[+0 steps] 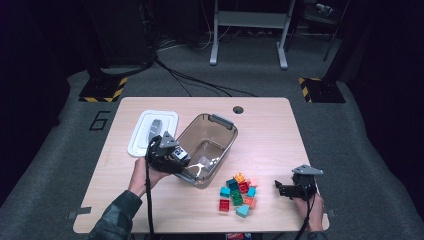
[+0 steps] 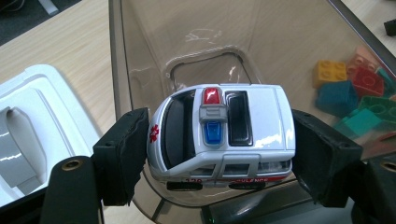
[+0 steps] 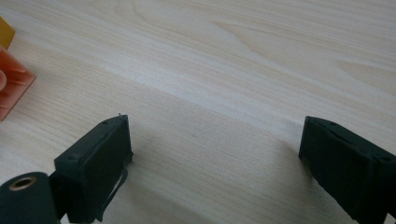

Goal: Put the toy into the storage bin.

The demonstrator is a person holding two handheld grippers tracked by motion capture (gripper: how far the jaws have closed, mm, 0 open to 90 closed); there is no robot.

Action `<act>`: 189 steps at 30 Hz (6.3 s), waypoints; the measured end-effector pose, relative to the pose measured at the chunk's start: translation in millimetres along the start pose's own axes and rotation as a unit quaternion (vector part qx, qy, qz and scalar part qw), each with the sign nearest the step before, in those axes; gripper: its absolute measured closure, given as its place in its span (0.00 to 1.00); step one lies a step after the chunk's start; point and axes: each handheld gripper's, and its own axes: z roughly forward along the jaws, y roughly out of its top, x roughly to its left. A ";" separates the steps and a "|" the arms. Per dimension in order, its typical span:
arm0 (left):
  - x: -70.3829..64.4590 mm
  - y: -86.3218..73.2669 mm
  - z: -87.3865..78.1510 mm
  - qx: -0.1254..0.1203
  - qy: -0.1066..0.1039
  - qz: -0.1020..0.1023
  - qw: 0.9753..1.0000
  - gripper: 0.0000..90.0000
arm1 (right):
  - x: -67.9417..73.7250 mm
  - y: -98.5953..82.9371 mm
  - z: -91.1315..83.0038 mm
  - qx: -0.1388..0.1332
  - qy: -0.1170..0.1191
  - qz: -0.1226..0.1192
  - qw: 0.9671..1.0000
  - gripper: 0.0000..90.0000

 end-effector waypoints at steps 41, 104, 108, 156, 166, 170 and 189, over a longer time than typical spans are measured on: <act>39.1 -133.2 -38.5 -0.014 0.083 -0.142 0.986 0.05 | 0.1 -0.2 -0.2 0.000 0.000 -0.001 1.000 0.10; 45.9 -186.6 0.6 0.002 0.131 -0.179 0.975 0.06 | 90.2 57.0 4.5 0.055 0.093 0.004 0.994 0.48; 45.8 -186.6 0.6 0.002 0.131 -0.179 0.975 0.07 | 89.9 59.0 6.0 0.071 0.087 0.013 0.994 0.59; 45.4 -186.7 0.7 -0.001 0.133 -0.177 0.975 0.08 | 83.2 84.5 -2.9 0.057 0.081 -0.010 0.995 0.75; 45.4 -186.7 0.7 -0.001 0.133 -0.177 0.975 0.08 | 82.0 101.2 -5.5 0.034 0.083 -0.013 0.996 0.75; 45.3 -186.7 0.7 -0.001 0.133 -0.177 0.975 0.08 | 81.5 108.4 -6.6 0.032 0.088 -0.017 0.996 0.75; 45.3 -186.6 0.5 -0.002 0.132 -0.176 0.976 0.09 | 88.6 151.4 -13.1 -0.001 0.093 -0.041 0.995 0.75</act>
